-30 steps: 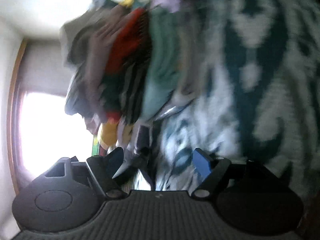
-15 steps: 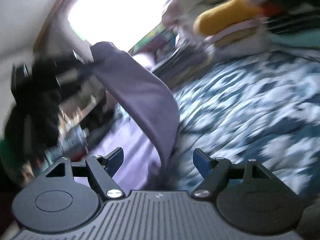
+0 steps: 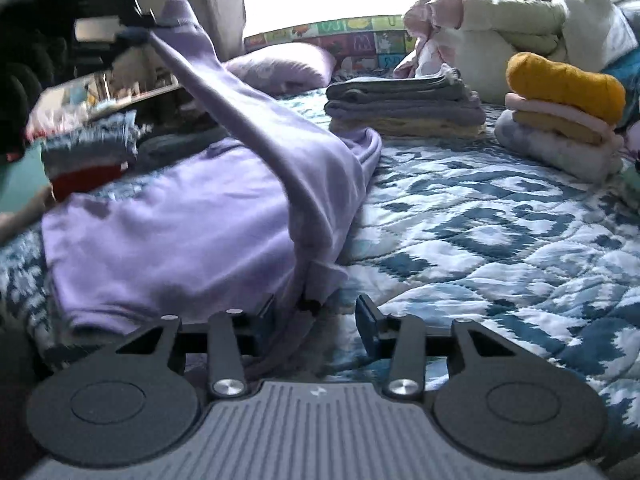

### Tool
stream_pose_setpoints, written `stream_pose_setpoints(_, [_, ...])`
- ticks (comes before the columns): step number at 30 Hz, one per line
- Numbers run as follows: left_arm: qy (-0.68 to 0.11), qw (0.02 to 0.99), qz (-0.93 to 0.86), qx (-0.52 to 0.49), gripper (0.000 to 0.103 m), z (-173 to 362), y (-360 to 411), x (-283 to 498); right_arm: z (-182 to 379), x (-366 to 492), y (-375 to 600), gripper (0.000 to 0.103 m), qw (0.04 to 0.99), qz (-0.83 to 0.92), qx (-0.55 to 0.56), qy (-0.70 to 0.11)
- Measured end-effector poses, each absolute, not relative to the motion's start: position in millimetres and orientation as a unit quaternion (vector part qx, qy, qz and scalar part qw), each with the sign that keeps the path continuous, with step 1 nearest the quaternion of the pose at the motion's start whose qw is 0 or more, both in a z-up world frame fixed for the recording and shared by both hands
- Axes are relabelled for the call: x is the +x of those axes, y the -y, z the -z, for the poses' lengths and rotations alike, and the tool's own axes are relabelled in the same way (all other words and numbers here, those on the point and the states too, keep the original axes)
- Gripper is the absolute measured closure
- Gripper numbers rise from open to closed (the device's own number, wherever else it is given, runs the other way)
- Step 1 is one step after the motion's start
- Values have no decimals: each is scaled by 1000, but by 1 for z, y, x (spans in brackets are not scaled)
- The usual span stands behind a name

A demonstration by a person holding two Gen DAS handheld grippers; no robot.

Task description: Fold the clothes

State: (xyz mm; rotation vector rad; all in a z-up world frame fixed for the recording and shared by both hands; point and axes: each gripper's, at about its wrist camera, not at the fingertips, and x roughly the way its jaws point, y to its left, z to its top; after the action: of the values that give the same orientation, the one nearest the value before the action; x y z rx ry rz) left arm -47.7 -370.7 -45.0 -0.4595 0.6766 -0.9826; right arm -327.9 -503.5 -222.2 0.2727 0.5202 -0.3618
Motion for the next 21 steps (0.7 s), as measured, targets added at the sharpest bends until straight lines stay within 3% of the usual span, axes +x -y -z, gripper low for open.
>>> stream_pose_setpoints(4, [-314,812,443,-215,95,49,342,-30,224,-320,486,72,946,169,81,-265])
stream_pose_setpoints(12, [-338,824,410,-196,95,78,303,2,225,-313,456,76,950,154,-7,-271])
stream_pose_setpoints(21, [-379,835,370,-149,95,131,286,16,227,-309,447,79,945,148,-31,-290])
